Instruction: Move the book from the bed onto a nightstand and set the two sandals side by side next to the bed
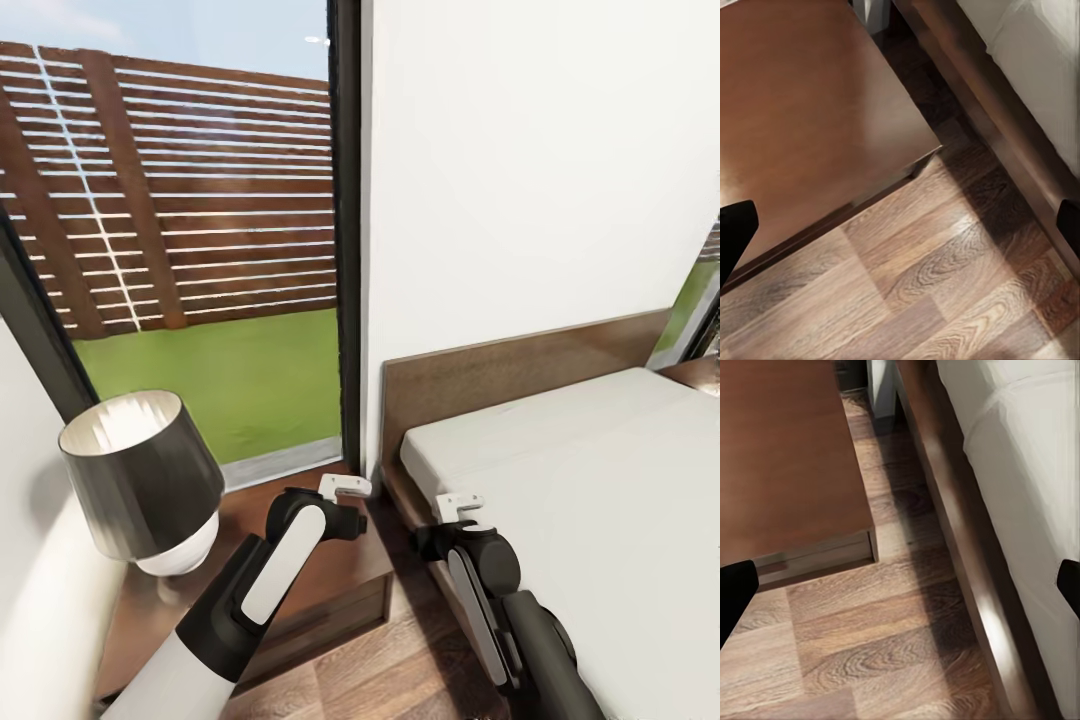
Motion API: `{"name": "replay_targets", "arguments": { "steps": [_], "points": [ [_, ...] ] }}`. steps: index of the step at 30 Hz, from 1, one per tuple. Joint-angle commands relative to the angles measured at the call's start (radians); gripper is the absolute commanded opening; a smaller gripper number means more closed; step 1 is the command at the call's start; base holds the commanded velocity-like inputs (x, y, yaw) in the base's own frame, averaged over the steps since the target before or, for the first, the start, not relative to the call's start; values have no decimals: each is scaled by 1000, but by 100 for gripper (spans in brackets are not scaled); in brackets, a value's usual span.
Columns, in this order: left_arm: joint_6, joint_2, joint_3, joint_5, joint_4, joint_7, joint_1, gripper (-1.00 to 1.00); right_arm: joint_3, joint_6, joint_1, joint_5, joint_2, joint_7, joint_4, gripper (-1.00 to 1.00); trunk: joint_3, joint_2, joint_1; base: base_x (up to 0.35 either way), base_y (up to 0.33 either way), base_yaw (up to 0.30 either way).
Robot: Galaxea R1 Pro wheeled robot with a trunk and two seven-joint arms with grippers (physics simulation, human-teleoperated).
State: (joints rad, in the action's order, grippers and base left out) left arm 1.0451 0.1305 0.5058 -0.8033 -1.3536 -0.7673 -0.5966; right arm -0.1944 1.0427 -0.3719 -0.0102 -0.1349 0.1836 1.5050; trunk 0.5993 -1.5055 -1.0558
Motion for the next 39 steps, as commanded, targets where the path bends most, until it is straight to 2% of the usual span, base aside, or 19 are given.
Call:
{"name": "replay_targets", "arguments": {
  "steps": [1, 13, 39],
  "points": [
    [2, 0, 2, -10, -1, -10, -1, 100, -1, 5, -1, -1, 0, 4, 0, 100, 1, -1, 0, 0, 0, -124],
    [2, 2, 31, -10, 4, -8, -1, 100, 0, 5, -1, -1, 0, 4, 0, 100, 1, -1, 0, 0, 0, -125],
    [2, 0, 39, -11, 2, -5, -2, 100, 1, 5, -1, -1, 1, 4, 0, 100, 1, -1, 0, 0, 0, -126]
  ]
}}
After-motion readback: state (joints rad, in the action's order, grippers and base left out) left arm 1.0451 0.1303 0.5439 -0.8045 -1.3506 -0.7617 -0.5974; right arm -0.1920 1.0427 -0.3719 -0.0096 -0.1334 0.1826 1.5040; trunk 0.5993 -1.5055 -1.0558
